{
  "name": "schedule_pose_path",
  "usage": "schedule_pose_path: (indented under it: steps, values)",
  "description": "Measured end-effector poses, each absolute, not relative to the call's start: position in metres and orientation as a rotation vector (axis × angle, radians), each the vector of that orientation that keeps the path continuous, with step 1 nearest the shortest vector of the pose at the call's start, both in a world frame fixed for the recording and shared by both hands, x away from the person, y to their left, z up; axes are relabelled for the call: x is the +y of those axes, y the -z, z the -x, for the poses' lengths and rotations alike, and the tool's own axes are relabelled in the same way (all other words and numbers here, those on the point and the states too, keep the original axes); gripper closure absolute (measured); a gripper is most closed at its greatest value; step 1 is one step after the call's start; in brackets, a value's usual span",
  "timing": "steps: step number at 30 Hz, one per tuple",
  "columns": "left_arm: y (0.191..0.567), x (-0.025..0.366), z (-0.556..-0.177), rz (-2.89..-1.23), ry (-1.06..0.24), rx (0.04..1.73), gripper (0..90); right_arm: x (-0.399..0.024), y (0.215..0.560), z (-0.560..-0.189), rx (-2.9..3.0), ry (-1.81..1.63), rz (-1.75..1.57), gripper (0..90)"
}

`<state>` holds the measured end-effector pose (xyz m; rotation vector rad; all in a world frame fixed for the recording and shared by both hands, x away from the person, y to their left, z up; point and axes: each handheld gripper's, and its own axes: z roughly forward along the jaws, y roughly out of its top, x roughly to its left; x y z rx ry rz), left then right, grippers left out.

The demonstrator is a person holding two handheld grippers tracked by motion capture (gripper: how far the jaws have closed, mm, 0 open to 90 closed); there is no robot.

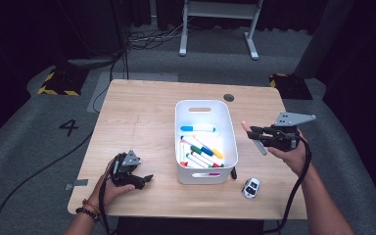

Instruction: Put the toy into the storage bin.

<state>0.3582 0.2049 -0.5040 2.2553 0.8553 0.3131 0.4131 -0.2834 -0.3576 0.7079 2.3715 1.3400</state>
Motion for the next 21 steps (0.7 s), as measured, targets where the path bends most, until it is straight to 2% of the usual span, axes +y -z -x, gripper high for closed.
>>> schedule_pose_path:
  steps: [13,21]
  values:
    - [0.504,0.205,-0.358,-2.255,-0.313,0.856,15.4,-0.238,0.321,-0.403,2.432,-1.301,-0.531,74.5]
    - [0.504,0.205,-0.358,-2.256,-0.313,0.855,15.4,-0.205,0.311,-0.402,2.479,-1.263,-0.428,74.6]
